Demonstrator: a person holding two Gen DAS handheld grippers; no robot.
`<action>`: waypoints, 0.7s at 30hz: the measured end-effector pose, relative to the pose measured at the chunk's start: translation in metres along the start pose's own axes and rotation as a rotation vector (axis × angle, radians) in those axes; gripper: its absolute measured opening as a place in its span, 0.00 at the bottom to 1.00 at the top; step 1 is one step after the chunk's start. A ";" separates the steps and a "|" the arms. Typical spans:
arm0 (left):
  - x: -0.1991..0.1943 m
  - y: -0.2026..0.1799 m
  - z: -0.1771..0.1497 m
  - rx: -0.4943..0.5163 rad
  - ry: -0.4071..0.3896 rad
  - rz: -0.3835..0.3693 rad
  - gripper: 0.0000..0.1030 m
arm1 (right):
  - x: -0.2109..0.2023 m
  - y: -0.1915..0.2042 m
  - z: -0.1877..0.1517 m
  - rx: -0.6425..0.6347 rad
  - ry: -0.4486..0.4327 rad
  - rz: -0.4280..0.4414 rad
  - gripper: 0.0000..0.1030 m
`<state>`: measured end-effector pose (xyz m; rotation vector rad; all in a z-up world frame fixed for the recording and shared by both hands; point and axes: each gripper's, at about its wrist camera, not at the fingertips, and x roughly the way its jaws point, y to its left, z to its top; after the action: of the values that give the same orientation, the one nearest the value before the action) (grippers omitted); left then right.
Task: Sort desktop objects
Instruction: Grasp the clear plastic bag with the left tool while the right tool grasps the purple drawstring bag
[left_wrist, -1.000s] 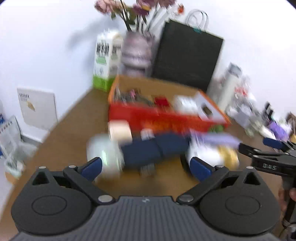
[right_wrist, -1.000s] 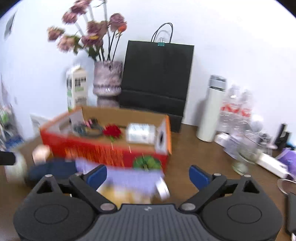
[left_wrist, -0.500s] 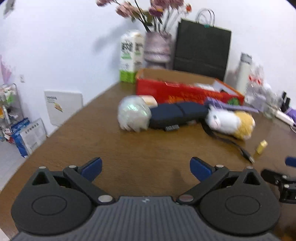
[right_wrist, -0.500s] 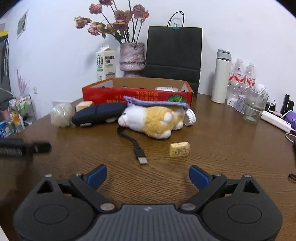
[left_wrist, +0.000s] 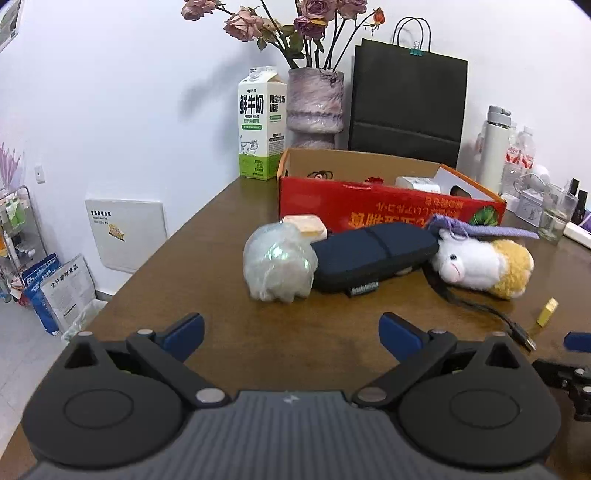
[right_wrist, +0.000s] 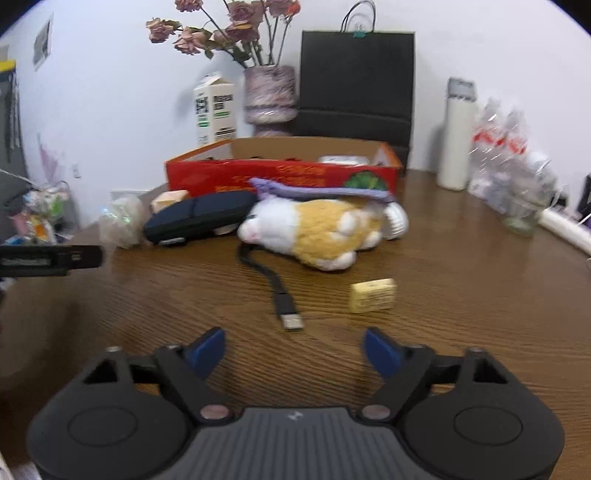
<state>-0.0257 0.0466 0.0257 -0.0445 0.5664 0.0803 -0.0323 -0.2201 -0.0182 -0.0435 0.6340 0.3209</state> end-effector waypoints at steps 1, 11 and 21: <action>0.004 0.000 0.004 -0.003 0.000 -0.007 1.00 | 0.001 -0.001 0.003 0.018 0.002 0.024 0.71; 0.050 0.012 0.046 -0.094 -0.026 -0.028 0.83 | 0.017 -0.008 0.055 0.015 -0.129 -0.071 0.74; 0.062 0.027 0.044 -0.168 0.006 -0.092 0.30 | 0.089 0.025 0.103 -0.282 -0.118 -0.125 0.43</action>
<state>0.0473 0.0805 0.0292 -0.2337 0.5620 0.0383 0.0869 -0.1574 0.0135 -0.3306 0.4632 0.2878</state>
